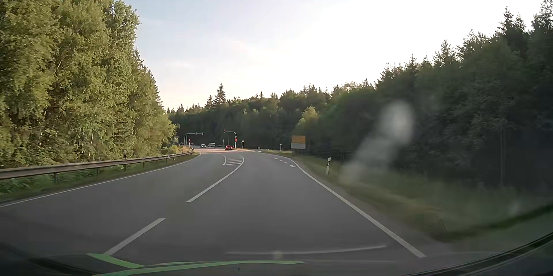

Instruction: Follow the waypoints while adhering to traffic rules and regulations

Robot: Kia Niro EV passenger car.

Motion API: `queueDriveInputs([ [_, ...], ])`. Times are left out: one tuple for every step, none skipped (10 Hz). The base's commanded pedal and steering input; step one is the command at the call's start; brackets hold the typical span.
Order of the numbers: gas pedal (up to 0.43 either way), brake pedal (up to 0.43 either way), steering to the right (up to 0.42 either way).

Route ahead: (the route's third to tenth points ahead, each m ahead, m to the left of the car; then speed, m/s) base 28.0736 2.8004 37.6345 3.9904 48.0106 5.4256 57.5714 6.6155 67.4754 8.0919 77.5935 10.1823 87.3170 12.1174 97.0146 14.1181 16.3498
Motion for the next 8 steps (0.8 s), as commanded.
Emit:
queueDriveInputs([
  [0.000, 0.183, -0.007],
  [0.000, 0.183, -0.007],
  [0.000, 0.189, -0.007],
  [0.000, 0.195, -0.007],
  [0.000, 0.195, -0.007],
  [0.000, 0.201, -0.006],
  [0.000, 0.201, -0.007],
  [0.000, 0.201, -0.007],
])
